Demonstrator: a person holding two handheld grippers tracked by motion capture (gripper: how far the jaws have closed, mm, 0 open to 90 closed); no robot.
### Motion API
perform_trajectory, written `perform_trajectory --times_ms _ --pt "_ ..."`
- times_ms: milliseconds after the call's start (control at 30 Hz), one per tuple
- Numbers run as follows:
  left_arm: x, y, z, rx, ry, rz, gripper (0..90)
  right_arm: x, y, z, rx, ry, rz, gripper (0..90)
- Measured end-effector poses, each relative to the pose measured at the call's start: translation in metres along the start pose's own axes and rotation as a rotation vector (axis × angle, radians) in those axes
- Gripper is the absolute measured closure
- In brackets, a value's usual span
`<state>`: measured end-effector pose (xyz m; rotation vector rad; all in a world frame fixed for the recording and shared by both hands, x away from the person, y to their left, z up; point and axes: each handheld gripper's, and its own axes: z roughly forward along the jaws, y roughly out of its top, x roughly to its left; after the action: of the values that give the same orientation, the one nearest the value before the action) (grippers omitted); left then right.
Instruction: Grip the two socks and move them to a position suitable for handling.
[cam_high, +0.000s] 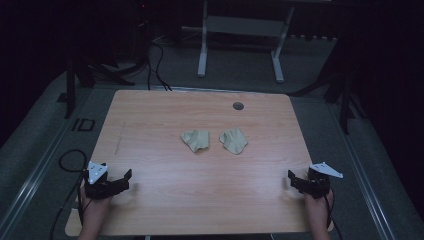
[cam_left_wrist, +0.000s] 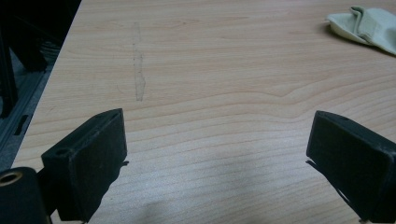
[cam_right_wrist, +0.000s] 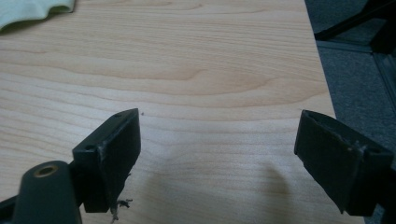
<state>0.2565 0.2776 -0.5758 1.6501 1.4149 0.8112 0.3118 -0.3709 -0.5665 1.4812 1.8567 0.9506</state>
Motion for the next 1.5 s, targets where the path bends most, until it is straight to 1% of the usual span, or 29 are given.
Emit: perform_trajectory --times_ms 133,200,400,500,533,567,667,733,800,867,900,933,967,1000,1033,1100,1133,1167,1200,1300,1400,1433,1500 --pt "0.0 0.0 0.0 0.005 -0.001 0.003 4.9 -0.001 0.001 0.001 0.01 0.015 0.003 14.4" --pt "0.0 0.0 0.0 -0.002 -0.003 0.002 4.9 -0.002 0.001 0.002 0.012 0.022 0.009 14.3" --pt "-0.001 0.0 0.0 -0.007 0.004 0.005 4.9 0.003 0.009 0.002 0.026 0.076 0.002 14.3" --pt "-0.002 0.0 0.0 -0.004 0.004 0.009 4.9 0.008 0.016 0.005 0.036 0.12 -0.011 14.4" --pt "-0.003 0.0 0.0 -0.002 0.002 0.011 5.0 0.011 0.019 0.007 0.049 0.127 -0.018 14.4" --pt "-0.003 0.0 0.001 -0.003 0.001 0.011 5.0 0.014 0.022 0.01 0.064 0.138 -0.036 14.4" --pt "-0.003 0.0 0.0 -0.002 0.001 0.008 5.0 0.021 0.03 0.016 0.104 0.166 -0.05 14.3" --pt "-0.002 0.0 0.0 -0.002 0.0 0.005 5.0 0.026 0.036 0.022 0.116 0.19 -0.061 14.3" --pt "-0.002 0.0 0.0 -0.002 -0.003 0.004 4.9 0.032 0.041 0.028 0.122 0.214 -0.079 14.3" --pt "-0.002 0.0 0.0 -0.001 -0.005 0.002 4.9 0.04 0.045 0.034 0.126 0.228 -0.109 14.4" --pt "-0.002 0.0 0.0 -0.001 -0.007 0.002 5.0 0.044 0.047 0.037 0.132 0.244 -0.116 14.3" --pt "-0.002 0.0 0.0 -0.001 -0.007 0.002 5.0 0.044 0.047 0.037 0.132 0.244 -0.116 14.3" --pt "-0.002 0.0 0.0 -0.001 -0.007 0.003 5.0 0.048 0.049 0.041 0.14 0.26 -0.122 14.3" --pt "-0.002 0.0 0.0 -0.001 -0.007 0.004 5.0 0.057 0.054 0.047 0.15 0.276 -0.139 14.3" --pt "-0.002 0.0 0.0 0.0 -0.007 0.005 5.0 0.062 0.057 0.051 0.151 0.289 -0.142 14.3" --pt "-0.002 0.0 -0.001 0.0 -0.008 0.006 4.9 0.068 0.062 0.054 0.147 0.302 -0.133 13.8" --pt "-0.002 0.0 -0.001 0.0 -0.01 0.006 5.0 0.073 0.066 0.057 0.136 0.298 -0.116 13.8" --pt "-0.002 0.0 -0.001 0.0 -0.01 0.005 5.0 0.078 0.07 0.06 0.135 0.273 -0.109 13.9" --pt "-0.002 0.0 -0.001 -0.001 -0.01 0.004 5.0 0.082 0.073 0.063 0.135 0.267 -0.123 13.5" --pt "-0.002 0.0 -0.001 -0.001 -0.013 0.006 5.0 0.094 0.082 0.072 0.143 0.31 -0.126 13.4" --pt "-0.002 0.0 -0.001 -0.001 -0.014 0.007 5.0 0.107 0.09 0.079 0.153 0.315 -0.159 13.9" --pt "-0.002 0.0 -0.001 -0.001 -0.015 0.008 5.0 0.112 0.093 0.082 0.153 0.311 -0.166 14.9" --pt "-0.002 0.0 -0.001 -0.001 -0.015 0.011 4.9 0.118 0.099 0.087 0.155 0.317 -0.171 16.3"
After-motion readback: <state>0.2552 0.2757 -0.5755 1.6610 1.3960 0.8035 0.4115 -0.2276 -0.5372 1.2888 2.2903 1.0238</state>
